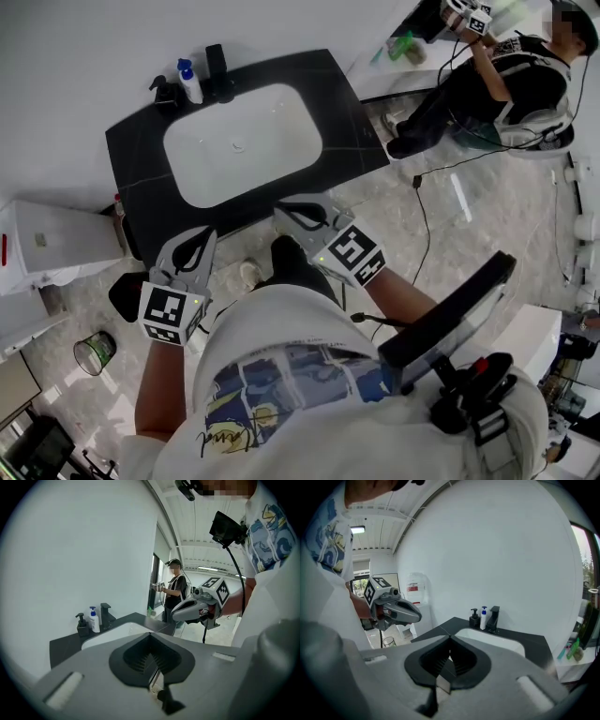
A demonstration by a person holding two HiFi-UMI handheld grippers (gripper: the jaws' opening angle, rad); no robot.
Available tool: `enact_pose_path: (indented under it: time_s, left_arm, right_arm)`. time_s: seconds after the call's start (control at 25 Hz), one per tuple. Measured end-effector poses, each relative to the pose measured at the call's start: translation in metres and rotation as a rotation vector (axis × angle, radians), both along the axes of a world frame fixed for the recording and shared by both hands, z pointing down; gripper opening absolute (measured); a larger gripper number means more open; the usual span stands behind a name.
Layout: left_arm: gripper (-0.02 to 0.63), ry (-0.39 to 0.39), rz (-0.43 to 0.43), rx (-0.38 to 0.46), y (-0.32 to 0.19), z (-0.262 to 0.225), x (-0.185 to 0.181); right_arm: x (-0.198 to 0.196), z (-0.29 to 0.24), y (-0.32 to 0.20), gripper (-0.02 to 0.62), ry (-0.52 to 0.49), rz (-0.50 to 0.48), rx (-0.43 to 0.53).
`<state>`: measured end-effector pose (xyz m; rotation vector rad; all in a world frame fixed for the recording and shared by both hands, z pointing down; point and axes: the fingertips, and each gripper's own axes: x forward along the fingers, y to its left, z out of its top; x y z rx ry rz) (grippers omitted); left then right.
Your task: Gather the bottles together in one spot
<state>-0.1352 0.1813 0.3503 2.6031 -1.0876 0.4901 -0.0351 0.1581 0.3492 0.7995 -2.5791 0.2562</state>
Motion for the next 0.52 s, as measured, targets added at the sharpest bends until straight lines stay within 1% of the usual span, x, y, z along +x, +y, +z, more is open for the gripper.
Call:
enact_pose_path:
  time_s: [0.28, 0.52]
  left_arm:
    - [0.002, -0.011, 0.030, -0.015, 0.010, 0.003, 0.007]
    - [0.002, -0.029, 0.032, -0.032, 0.018, 0.006, 0.009]
  right_arm:
    - [0.000, -0.003, 0.006, 0.000, 0.000, -0.003, 0.013]
    - [-0.003, -0.003, 0.016, 0.000, -0.004, -0.019, 0.003]
